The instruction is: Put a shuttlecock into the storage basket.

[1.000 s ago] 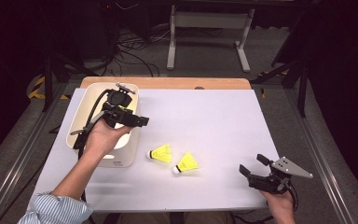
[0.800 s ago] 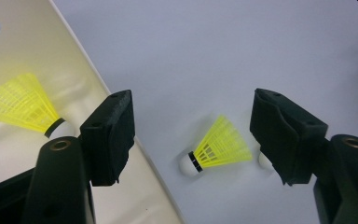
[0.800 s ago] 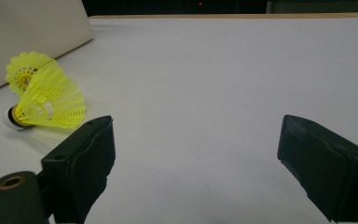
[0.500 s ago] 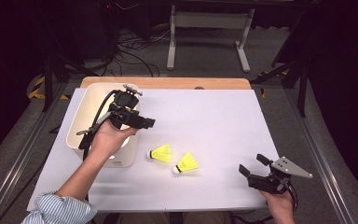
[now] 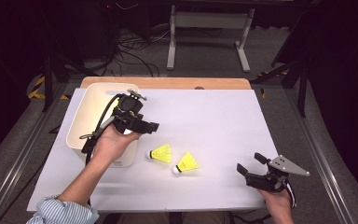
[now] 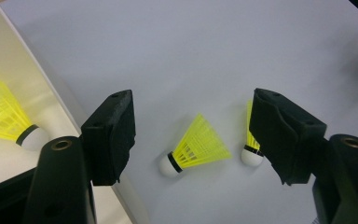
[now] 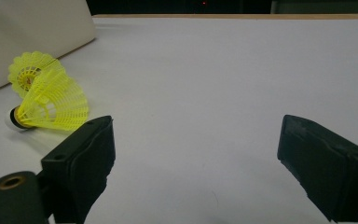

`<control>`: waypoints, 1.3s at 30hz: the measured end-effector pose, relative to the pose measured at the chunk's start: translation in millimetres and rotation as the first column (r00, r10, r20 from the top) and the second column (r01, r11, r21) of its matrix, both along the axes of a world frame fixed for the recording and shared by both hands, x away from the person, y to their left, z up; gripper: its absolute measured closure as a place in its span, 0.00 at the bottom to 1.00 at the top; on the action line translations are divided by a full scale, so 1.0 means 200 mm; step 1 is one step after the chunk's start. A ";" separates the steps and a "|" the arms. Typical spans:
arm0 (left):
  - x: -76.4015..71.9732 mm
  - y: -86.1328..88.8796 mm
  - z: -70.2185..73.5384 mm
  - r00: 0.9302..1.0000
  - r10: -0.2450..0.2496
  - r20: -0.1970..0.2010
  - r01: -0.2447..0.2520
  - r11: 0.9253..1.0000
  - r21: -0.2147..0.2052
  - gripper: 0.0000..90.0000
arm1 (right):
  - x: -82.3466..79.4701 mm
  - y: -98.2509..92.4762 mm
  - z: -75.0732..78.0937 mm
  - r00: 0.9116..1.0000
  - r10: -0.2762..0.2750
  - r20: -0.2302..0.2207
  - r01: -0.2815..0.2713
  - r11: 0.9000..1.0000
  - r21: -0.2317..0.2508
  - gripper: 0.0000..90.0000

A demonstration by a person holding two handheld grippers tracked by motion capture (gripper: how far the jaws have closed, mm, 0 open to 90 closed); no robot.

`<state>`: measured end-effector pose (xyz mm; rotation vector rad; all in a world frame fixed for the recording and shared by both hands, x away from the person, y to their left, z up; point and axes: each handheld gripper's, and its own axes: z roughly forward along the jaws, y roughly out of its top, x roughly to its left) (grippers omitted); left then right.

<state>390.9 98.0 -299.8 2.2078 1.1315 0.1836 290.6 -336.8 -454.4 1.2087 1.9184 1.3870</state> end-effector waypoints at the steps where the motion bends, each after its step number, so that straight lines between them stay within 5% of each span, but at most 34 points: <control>1: 0.00 -0.01 0.00 1.000 -0.001 0.004 0.001 1.000 0.003 0.36 | 0.00 0.00 0.00 1.000 0.000 0.003 0.000 1.000 -0.001 0.13; 39: -0.04 -0.18 -0.11 0.999 -0.046 -0.030 0.047 0.998 0.051 0.38 | -0.02 -0.01 0.00 1.000 0.001 0.005 -0.001 1.000 0.003 0.13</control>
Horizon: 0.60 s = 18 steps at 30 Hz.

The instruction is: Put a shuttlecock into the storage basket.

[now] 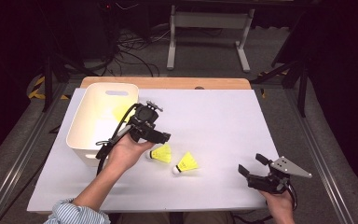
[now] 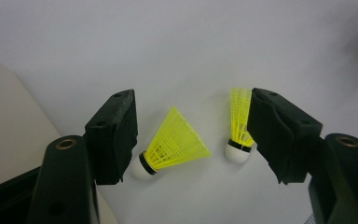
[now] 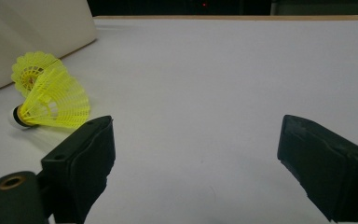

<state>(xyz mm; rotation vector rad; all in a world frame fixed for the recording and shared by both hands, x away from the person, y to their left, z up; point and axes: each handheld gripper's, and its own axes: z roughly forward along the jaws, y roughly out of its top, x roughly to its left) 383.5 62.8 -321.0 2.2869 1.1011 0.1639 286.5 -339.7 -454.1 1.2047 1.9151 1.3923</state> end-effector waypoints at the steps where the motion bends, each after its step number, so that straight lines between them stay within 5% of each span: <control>1: 0.00 0.00 0.00 1.000 0.000 0.000 0.000 1.000 0.001 0.38 | 0.00 0.00 0.00 1.000 0.000 0.000 0.000 1.000 0.000 0.13; 18: 0.00 -0.04 -0.03 1.000 -0.003 -0.018 0.003 1.000 0.004 0.39 | 0.00 0.00 0.00 1.000 0.000 0.002 0.000 1.000 0.001 0.13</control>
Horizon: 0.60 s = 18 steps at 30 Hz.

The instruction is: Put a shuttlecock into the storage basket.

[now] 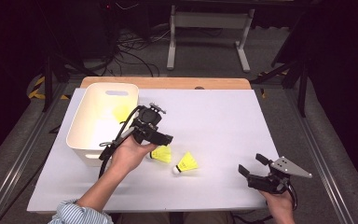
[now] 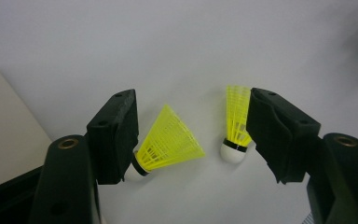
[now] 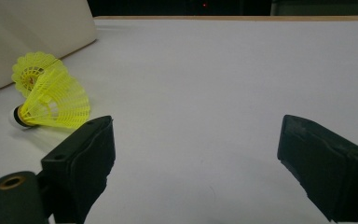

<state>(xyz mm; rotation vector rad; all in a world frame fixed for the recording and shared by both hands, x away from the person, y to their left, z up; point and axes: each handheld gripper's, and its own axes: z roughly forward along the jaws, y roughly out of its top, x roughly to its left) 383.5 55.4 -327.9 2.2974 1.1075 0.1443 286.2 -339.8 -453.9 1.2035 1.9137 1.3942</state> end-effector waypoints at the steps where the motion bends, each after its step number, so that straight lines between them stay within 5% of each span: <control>1: 0.00 0.00 0.00 1.000 -0.001 0.000 0.001 1.000 0.001 0.39 | 0.00 0.00 0.00 1.000 0.000 0.000 0.000 1.000 0.000 0.13; 18: 0.01 -0.04 -0.07 1.000 0.012 -0.021 -0.012 0.999 0.036 0.41 | 0.00 0.00 0.00 1.000 0.001 0.001 -0.001 1.000 0.000 0.13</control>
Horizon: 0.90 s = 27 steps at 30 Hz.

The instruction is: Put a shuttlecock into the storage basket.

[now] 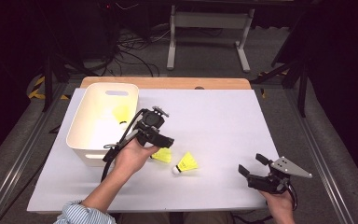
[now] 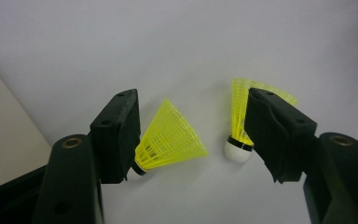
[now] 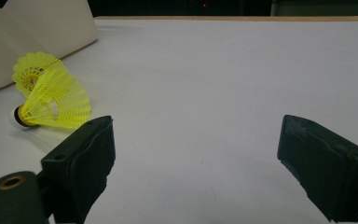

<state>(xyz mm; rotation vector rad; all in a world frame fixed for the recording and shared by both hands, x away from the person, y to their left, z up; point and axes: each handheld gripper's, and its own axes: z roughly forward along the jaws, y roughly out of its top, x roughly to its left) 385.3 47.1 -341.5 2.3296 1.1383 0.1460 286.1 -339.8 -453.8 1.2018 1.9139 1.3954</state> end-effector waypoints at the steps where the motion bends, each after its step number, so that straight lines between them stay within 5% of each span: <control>1: 0.00 0.00 -0.01 1.000 -0.001 -0.005 0.001 1.000 0.003 0.41 | 0.00 0.00 0.00 1.000 0.000 0.000 0.000 1.000 -0.001 0.13; 27: 0.03 -0.06 -0.14 0.998 0.021 -0.051 -0.019 0.998 0.053 0.43 | 0.00 0.00 0.00 1.000 0.001 0.000 -0.001 1.000 0.001 0.13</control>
